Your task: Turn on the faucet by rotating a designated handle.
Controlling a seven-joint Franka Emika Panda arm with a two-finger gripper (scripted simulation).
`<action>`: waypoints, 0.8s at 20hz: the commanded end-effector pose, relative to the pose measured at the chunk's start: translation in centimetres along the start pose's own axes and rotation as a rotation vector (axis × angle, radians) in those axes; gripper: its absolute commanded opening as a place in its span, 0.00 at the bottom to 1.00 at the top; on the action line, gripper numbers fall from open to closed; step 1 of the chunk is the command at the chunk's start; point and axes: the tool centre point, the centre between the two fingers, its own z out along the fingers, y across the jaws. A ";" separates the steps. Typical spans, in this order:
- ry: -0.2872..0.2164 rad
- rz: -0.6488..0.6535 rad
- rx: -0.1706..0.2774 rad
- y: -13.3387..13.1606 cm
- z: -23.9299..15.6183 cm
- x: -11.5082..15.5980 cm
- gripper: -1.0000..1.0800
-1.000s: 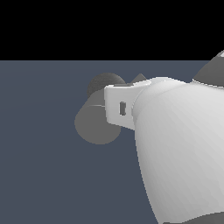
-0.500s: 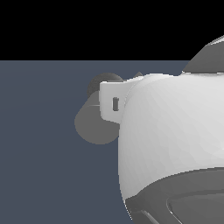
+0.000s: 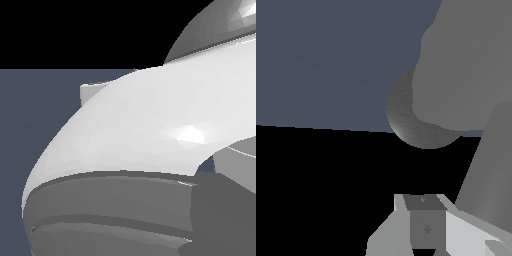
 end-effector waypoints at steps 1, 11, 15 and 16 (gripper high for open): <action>-0.052 0.037 -0.037 2.8 0.3 -3.9 0.00; -0.007 0.008 -0.017 3.5 0.0 -1.2 0.00; -0.017 0.014 -0.021 4.8 0.0 -1.9 0.00; -0.019 0.015 -0.023 5.1 0.0 -2.1 0.00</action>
